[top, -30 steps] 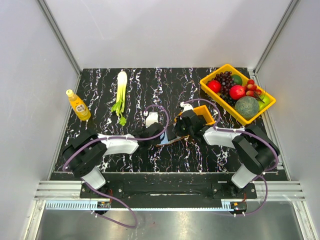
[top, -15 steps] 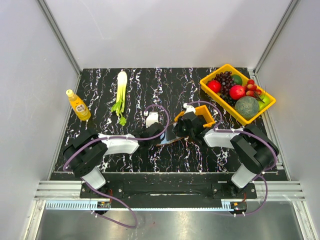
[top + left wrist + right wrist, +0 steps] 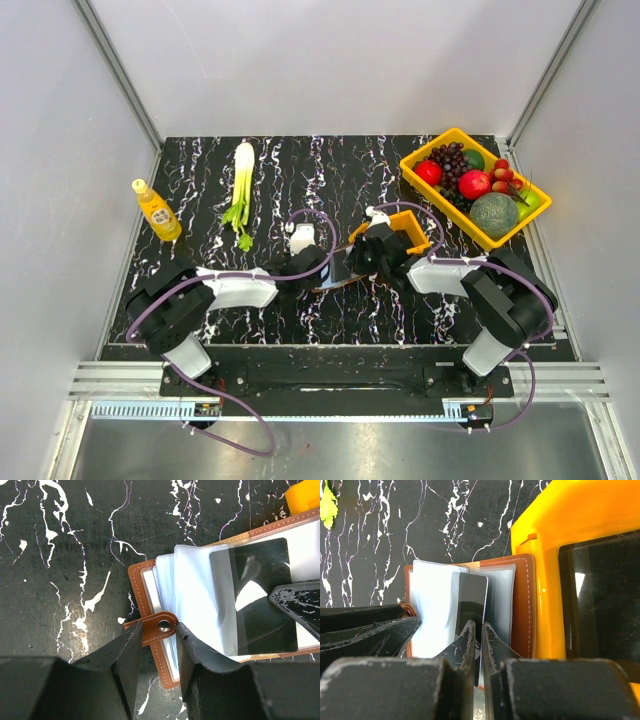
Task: Put the credit cards into the card holder
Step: Insert the credit card into the card holder.
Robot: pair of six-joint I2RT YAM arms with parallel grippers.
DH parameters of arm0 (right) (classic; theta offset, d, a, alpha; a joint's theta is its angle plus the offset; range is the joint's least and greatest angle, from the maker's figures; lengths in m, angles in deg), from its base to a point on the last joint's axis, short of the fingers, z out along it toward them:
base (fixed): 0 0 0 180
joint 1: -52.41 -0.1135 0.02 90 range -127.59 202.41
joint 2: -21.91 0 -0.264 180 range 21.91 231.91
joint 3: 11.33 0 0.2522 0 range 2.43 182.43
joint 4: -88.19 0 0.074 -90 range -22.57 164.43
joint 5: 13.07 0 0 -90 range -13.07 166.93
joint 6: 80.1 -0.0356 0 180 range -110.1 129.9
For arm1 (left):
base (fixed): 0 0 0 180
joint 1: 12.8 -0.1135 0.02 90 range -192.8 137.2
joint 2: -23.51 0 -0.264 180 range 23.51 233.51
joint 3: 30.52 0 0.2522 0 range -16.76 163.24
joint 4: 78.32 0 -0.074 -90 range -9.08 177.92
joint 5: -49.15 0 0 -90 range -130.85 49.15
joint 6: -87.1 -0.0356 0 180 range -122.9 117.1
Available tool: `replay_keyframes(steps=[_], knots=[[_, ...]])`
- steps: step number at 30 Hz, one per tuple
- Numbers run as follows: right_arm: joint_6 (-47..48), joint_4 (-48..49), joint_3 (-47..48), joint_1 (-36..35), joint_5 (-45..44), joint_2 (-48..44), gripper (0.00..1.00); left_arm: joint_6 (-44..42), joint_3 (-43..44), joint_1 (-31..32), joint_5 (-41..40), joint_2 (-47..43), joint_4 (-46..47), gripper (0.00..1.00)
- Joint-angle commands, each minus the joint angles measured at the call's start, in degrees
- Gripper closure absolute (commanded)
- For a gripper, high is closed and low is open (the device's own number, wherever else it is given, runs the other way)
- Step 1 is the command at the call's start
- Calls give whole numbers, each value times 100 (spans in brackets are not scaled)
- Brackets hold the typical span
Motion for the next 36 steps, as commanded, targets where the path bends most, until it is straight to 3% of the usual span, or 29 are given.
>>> replay_keyframes(steps=[1, 9, 19, 36], knots=[[-106, -561, 88, -63, 339, 108, 88, 178, -399, -27, 351, 356, -1097, 62], [-124, -491, 229, -81, 742, 398, 86, 407, -513, -114, 412, 172, -1071, 39], [-212, -648, 475, -81, 989, 591, 76, 390, -733, -422, 1045, 48, -508, 36], [-256, -490, 791, -230, 1420, 873, 63, 407, -636, -466, 1292, 22, -332, 36]])
